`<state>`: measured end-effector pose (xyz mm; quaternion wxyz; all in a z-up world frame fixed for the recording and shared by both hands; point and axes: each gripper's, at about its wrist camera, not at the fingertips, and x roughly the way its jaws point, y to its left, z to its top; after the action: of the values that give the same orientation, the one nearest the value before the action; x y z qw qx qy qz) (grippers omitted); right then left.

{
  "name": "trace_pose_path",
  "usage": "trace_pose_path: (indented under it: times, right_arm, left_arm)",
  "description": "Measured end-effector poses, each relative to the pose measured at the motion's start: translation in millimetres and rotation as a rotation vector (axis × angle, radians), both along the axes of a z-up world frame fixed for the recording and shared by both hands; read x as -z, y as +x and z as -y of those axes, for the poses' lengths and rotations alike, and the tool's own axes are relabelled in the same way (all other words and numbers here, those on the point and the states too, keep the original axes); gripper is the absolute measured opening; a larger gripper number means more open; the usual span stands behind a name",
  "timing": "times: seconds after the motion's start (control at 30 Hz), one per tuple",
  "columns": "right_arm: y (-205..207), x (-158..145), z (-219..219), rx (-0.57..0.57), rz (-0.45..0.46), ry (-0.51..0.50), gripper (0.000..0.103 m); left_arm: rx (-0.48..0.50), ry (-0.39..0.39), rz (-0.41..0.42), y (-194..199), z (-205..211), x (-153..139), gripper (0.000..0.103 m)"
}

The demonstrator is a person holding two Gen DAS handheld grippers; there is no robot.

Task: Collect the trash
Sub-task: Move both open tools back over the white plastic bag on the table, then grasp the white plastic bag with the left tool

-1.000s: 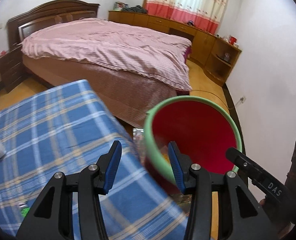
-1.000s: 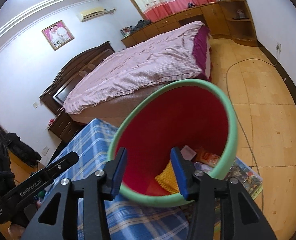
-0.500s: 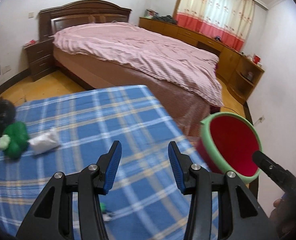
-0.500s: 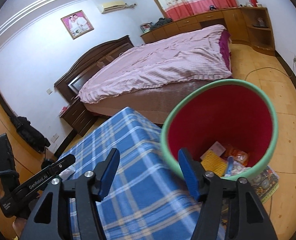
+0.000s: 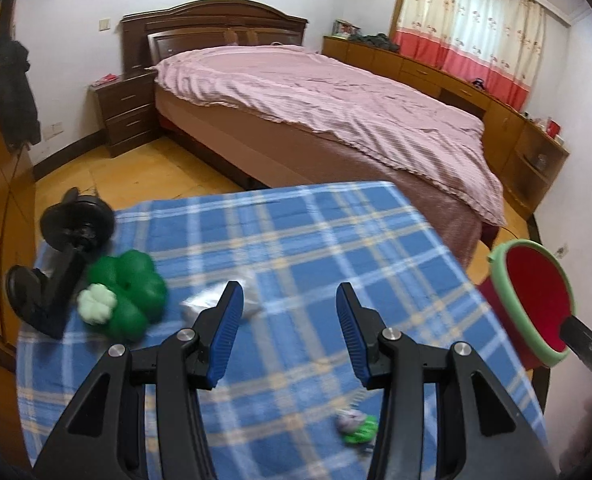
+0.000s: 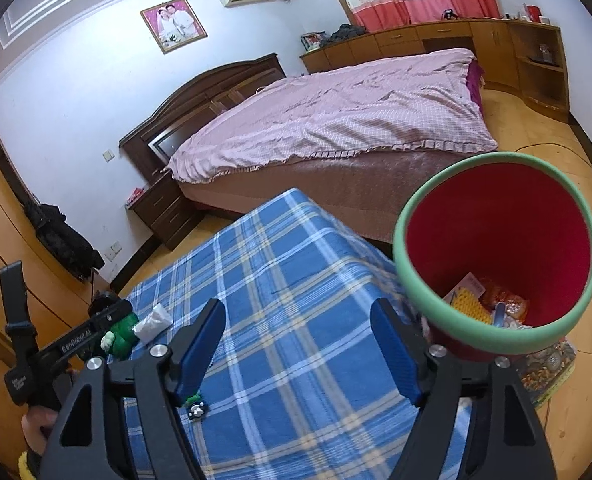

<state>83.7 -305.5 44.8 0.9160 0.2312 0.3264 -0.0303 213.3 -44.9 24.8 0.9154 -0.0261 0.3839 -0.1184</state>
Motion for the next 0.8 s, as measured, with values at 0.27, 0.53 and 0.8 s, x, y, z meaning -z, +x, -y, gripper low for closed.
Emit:
trace_pose_path:
  times: [0.27, 0.53, 0.8]
  right_arm:
    - [19.2, 17.6, -19.5, -0.014, -0.052, 0.006, 0.087]
    - [34.7, 32.9, -26.1, -0.007, -0.105, -0.001, 0.087]
    - [40.7, 43.5, -24.2, 0.0, -0.133, 0.005, 0.087]
  left_arm:
    - [0.005, 0.0, -0.059, 34.0, -22.8, 25.0, 0.052]
    - [0.051, 0.043, -0.126, 58.2, -23.1, 55.3, 0.053]
    - [0.049, -0.007, -0.178, 70.3, -24.8, 73.7, 0.056]
